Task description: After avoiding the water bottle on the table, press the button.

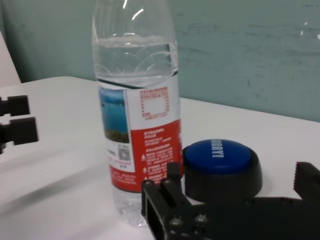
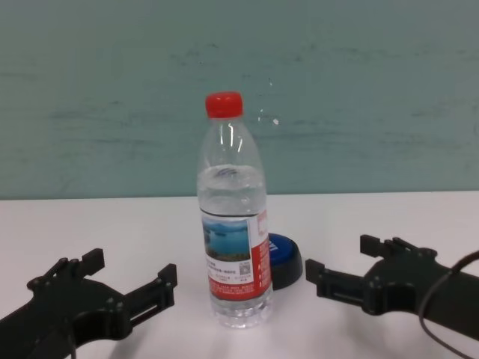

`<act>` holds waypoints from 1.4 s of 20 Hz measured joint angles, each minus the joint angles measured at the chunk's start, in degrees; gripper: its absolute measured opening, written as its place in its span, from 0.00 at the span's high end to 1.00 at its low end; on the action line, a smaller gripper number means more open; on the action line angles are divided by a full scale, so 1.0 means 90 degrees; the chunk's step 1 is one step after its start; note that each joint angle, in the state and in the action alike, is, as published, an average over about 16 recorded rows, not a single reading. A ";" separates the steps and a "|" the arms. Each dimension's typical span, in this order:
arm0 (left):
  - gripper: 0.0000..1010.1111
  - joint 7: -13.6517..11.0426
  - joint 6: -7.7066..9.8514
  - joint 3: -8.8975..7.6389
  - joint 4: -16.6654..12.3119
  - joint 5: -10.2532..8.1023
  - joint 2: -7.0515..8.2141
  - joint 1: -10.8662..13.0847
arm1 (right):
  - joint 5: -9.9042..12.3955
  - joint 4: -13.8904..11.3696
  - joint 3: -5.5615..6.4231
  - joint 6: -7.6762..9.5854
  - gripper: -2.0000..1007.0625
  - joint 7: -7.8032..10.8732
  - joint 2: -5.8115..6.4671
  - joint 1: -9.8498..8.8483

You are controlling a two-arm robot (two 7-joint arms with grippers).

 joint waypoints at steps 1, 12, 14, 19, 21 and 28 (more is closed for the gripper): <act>0.01 0.0000 0.0000 0.0000 0.0000 0.0000 0.0000 0.0000 | 0.0004 -0.0029 0.0006 -0.0001 0.00 -0.0009 0.0010 -0.0027; 0.01 0.0000 0.0000 0.0000 0.0000 0.0000 0.0000 0.0000 | 0.0029 -0.0244 0.0042 0.0000 0.00 -0.0013 0.0094 -0.0222; 0.01 0.0000 0.0000 0.0000 0.0000 0.0000 0.0000 0.0000 | 0.0034 -0.0248 0.0036 0.0004 0.00 0.0007 0.0102 -0.0223; 0.01 0.0000 0.0000 0.0000 0.0000 0.0000 0.0000 0.0000 | 0.0047 -0.0243 0.0020 0.0014 0.00 0.0054 0.0117 -0.0215; 0.01 0.0000 0.0000 0.0000 0.0000 0.0000 0.0000 0.0000 | 0.0051 -0.0238 0.0014 0.0017 0.00 0.0067 0.0120 -0.0211; 0.01 0.0000 0.0000 0.0000 0.0000 0.0000 0.0000 0.0000 | 0.0050 -0.0236 0.0014 0.0016 0.00 0.0067 0.0120 -0.0211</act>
